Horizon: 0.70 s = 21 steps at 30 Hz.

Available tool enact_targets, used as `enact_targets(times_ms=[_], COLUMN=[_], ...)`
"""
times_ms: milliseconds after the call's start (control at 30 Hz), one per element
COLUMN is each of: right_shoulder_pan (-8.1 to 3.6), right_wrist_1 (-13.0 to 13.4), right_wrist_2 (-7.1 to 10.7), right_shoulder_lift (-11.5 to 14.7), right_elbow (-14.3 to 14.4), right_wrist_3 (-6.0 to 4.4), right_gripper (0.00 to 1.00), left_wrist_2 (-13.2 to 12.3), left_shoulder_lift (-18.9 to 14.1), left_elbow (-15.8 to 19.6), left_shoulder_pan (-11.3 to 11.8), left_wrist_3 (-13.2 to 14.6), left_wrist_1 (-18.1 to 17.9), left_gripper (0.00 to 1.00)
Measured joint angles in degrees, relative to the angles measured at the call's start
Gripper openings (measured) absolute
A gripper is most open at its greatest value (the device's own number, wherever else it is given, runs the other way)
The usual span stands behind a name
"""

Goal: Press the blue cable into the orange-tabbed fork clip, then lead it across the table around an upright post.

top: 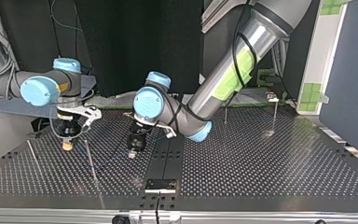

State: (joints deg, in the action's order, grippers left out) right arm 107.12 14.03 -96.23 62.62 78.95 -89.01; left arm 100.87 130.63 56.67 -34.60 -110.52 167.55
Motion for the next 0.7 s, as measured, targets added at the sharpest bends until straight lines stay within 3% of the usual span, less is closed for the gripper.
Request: enact_targets(times_ms=[33,67,100,167,200,233,300,367,700], right_shoulder_pan=[0.06,0.11,0.15,0.24,0.27,0.29,0.32,0.37,0.30], right_wrist_1=[0.37,0.68,1.04,1.66,1.84,2.03,2.28,2.53,5.83], right_wrist_2=[0.02,0.03,0.04,0.05,0.04,0.04,0.02,0.00,-0.02], right_shoulder_lift=[-0.31,-0.57,-0.86,-1.53,-1.84,-2.25,-2.77,-3.17,-3.98], right_elbow=[0.47,0.84,1.23,2.13,2.46,2.85,3.25,3.55,6.40], right_wrist_3=[0.00,0.00,0.01,0.06,0.11,0.17,0.25,0.29,-0.03], right_gripper=[0.00,0.00,0.00,0.00,0.00,0.00,0.00,0.00,0.00], left_wrist_2=[0.19,0.34,0.48,0.59,0.63,0.66,0.84,1.08,1.59], left_shoulder_lift=[0.00,0.00,0.00,-0.01,-0.01,-0.02,-0.01,-0.02,-0.02], left_elbow=[0.00,0.00,0.00,0.00,0.00,-0.01,-0.01,-0.01,0.00], left_shoulder_pan=[-0.02,-0.02,0.00,0.01,0.01,0.01,-0.01,-0.03,-0.32], left_wrist_3=[0.40,0.74,1.07,1.37,1.51,1.62,1.96,2.19,2.33], left_wrist_1=[0.16,0.30,0.44,0.57,0.61,0.64,0.76,0.92,1.17], left_gripper=[0.24,0.35,0.35,0.59,0.59,0.73,0.76,0.92,0.95])
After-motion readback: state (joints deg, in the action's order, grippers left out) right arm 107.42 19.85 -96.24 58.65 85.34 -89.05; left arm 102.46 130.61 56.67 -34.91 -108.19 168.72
